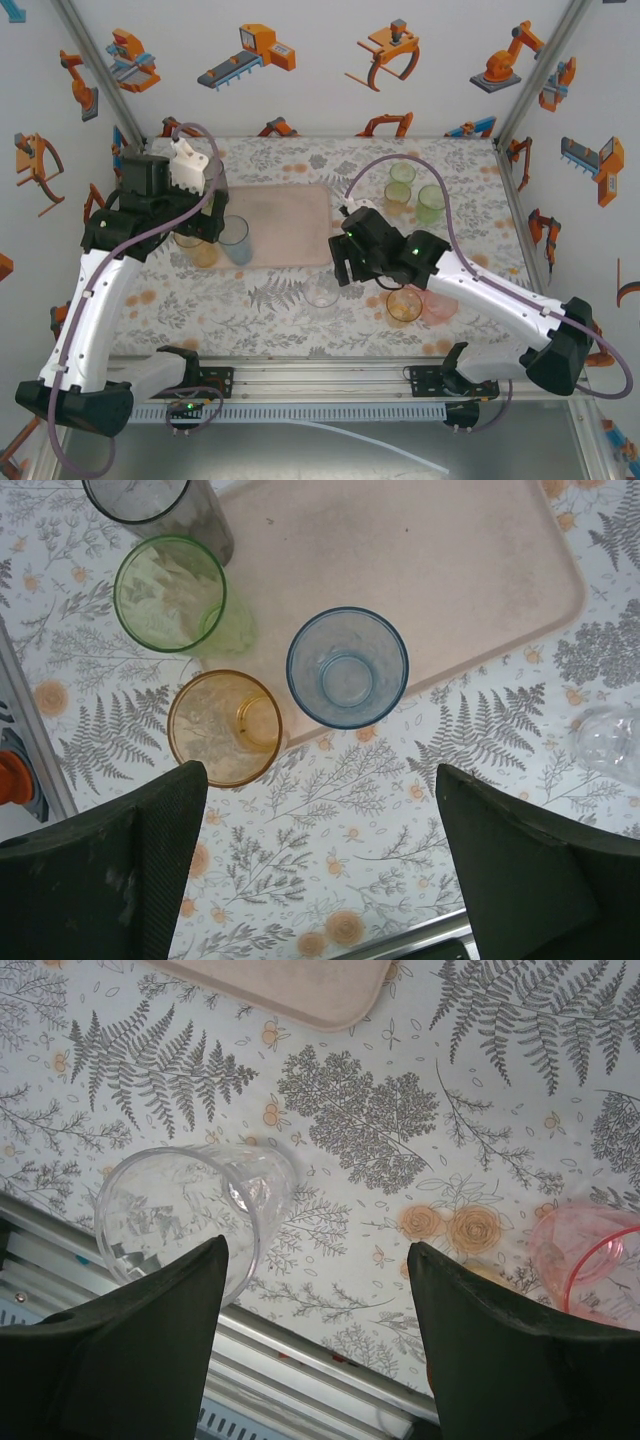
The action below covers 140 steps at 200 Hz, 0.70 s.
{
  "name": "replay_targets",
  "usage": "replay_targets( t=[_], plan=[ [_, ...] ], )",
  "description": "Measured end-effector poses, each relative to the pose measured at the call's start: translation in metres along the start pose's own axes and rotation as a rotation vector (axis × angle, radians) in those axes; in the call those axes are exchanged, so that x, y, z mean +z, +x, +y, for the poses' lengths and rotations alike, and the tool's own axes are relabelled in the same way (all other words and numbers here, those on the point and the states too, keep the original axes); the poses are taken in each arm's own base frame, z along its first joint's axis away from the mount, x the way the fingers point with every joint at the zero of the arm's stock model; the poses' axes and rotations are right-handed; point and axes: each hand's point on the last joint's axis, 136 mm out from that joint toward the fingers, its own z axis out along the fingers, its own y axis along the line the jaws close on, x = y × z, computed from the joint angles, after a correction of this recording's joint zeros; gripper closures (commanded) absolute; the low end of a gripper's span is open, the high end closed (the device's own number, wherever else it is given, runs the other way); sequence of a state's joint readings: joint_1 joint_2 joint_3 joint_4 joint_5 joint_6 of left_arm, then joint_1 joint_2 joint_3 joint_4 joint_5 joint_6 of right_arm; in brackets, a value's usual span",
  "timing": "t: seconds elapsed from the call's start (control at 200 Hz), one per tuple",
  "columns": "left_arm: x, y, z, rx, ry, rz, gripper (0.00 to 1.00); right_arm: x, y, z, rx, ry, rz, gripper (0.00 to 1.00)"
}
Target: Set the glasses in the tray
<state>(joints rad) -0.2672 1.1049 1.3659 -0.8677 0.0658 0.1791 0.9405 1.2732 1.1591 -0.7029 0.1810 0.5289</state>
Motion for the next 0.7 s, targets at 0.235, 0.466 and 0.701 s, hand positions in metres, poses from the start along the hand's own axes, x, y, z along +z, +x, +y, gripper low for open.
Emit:
replay_targets(
  t=[0.235,0.466,0.701],
  plan=[
    [-0.007,0.0,-0.003,-0.018,0.025,-0.026,0.12,0.0,-0.003,0.009,0.04,-0.026,-0.02,0.35],
    [-0.019,-0.002,-0.003,-0.022,0.026,-0.061,0.11,0.012,0.007,0.015,0.029,-0.017,0.023,0.35],
    [-0.02,-0.003,-0.002,-0.038,0.031,-0.066,0.11,0.027,0.024,0.029,-0.028,0.0,0.09,0.35]
  ],
)
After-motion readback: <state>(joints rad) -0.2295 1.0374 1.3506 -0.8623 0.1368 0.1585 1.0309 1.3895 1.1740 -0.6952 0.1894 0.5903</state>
